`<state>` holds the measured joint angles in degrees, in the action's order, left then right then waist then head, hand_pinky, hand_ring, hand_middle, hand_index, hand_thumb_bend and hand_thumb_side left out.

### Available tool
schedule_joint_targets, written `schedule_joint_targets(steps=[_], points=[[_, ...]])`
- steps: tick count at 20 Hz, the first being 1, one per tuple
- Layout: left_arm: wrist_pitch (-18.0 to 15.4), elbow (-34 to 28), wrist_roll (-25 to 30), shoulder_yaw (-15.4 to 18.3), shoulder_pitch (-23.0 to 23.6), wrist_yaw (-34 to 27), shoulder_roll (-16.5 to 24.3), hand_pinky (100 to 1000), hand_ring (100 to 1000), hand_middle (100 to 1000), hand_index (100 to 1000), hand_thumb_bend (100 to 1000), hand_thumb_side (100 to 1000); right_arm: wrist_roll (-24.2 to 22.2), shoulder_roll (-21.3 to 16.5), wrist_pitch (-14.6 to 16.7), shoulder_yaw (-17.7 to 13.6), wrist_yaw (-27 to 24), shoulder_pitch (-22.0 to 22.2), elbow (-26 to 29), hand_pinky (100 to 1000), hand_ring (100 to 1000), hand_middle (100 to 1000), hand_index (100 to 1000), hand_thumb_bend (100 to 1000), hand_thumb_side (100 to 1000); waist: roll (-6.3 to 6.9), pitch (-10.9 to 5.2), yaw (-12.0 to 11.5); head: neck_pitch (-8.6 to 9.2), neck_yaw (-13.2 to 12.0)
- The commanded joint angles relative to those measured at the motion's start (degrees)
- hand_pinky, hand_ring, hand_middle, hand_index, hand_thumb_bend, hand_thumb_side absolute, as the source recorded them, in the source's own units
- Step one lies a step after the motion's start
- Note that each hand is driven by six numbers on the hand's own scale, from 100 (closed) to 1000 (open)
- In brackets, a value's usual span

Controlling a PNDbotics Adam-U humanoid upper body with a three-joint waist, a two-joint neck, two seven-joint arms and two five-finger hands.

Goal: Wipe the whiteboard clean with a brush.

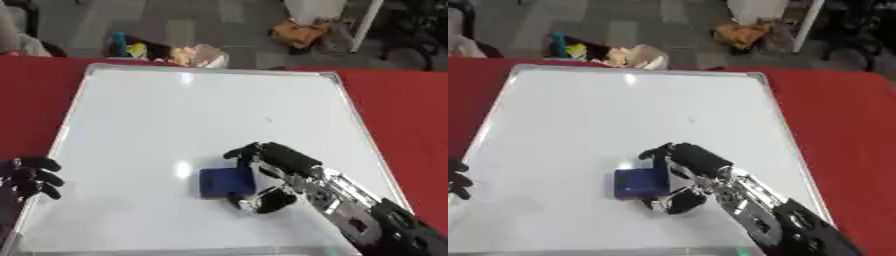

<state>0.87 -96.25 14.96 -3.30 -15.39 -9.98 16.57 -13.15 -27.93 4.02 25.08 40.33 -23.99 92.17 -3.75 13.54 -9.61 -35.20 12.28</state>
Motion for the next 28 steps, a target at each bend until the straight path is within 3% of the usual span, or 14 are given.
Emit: schedule_joint_targets(steps=[1, 13, 16, 28], points=[[-0.09, -1.06, 0.17, 0.21, -0.61, 0.03, 0.36, 480, 549, 586, 661, 671, 934, -0.41, -0.93, 0.06, -0.18, 0.54, -0.12, 0.6, 692, 644, 601, 907, 332, 411, 0.19, -0.91, 0.03, 0.13, -0.06], [-0.13, -1.05, 0.22, 0.23, -0.63, 0.03, 0.4, 481, 549, 586, 661, 671, 934, 0.5, -0.99, 0.08, -0.29, 0.65, -0.08, 1.03, 677, 607, 568, 863, 266, 364, 0.3, -0.89, 0.2, 0.08, -0.13], [-0.14, -1.06, 0.23, 0.22, -0.67, 0.03, 0.4, 481, 548, 586, 661, 671, 933, 0.93, -1.01, 0.04, -0.29, 0.74, -0.08, 1.01, 671, 601, 558, 775, 235, 342, 0.33, -0.88, 0.21, 0.09, -0.14], [-0.16, -1.07, 0.19, 0.29, -0.58, 0.06, 0.46, 482, 548, 587, 661, 672, 933, 2.57, -1.17, -0.41, -0.94, 0.89, -0.08, 0.96, 664, 595, 549, 781, 222, 328, 0.33, -0.85, 0.29, 0.12, -0.14]])
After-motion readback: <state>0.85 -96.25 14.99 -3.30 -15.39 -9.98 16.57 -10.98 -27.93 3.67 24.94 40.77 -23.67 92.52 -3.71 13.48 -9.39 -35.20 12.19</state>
